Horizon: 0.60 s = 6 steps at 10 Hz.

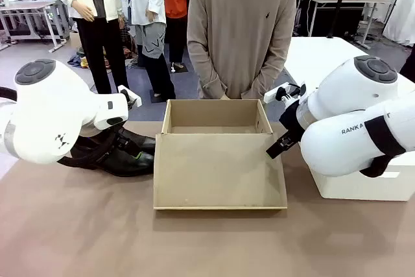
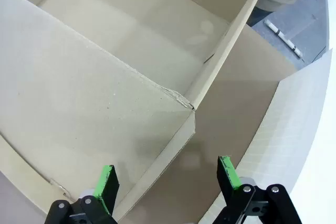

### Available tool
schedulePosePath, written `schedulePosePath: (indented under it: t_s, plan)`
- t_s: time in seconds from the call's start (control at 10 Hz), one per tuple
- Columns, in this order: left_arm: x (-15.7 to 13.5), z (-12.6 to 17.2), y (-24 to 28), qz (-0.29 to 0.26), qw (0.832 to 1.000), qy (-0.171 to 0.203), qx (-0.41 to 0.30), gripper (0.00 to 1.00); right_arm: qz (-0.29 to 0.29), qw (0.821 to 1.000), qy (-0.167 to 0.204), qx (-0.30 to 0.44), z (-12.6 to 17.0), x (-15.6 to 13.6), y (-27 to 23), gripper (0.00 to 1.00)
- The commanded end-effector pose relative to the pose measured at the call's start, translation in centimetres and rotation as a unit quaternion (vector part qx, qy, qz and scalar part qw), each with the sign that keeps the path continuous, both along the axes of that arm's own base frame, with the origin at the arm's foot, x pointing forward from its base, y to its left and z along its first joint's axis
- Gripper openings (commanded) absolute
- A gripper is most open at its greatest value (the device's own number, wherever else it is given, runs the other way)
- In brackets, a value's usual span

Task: Pack the shoes into the box.
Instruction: Place one shoe of the Shoes into the Shoes Box.

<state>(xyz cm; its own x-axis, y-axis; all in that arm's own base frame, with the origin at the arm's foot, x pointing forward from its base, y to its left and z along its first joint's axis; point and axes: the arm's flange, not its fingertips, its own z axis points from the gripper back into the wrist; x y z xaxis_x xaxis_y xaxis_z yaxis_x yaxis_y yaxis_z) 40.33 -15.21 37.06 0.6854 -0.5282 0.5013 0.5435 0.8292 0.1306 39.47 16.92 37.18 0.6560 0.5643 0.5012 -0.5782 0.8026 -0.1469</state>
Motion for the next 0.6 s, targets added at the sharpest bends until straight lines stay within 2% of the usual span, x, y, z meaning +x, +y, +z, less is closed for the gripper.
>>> schedulePosePath:
  t_s: [0.0,0.5]
  plan:
    - [0.0,0.0,0.0,0.0,1.0,0.0,0.0,1.0,0.0,1.0,0.0,0.0,0.01,0.0,0.0,1.0]
    - [0.0,0.0,0.0,0.0,1.0,0.0,0.0,1.0,0.0,1.0,0.0,0.0,0.01,0.0,0.0,1.0]
